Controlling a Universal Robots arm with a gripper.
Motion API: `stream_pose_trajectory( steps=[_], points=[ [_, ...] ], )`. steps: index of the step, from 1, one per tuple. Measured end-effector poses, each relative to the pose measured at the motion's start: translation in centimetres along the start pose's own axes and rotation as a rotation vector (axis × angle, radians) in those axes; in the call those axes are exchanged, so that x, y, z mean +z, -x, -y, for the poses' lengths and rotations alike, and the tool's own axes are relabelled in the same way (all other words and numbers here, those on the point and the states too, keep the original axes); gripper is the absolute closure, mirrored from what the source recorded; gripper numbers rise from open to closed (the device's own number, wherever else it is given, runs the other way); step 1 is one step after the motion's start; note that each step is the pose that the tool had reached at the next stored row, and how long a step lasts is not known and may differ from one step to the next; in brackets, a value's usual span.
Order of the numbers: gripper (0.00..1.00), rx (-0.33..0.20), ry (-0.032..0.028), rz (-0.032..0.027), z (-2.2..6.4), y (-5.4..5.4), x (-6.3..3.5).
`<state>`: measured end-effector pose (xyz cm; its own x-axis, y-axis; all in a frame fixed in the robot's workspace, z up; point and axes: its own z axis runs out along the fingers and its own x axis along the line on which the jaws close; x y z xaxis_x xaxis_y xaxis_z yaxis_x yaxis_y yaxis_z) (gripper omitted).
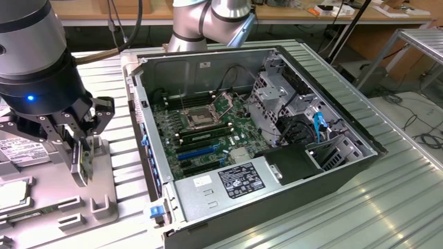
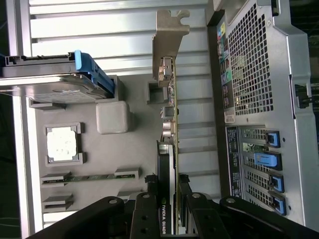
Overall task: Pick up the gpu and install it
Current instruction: 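Pick up the gpu and move the gpu toward the slot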
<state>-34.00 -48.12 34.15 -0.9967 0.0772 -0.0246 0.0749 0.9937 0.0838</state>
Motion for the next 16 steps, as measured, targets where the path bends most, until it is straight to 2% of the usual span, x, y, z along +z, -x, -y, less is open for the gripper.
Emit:
stream_pose_trajectory(
  steps=[12, 16],
  points=[
    [0.73, 0.0, 0.0002, -0.0007, -0.13, 0.0, -1.59],
    [0.73, 0.0, 0.0002, -0.0007, -0.2, 0.1, -2.48]
  ],
)
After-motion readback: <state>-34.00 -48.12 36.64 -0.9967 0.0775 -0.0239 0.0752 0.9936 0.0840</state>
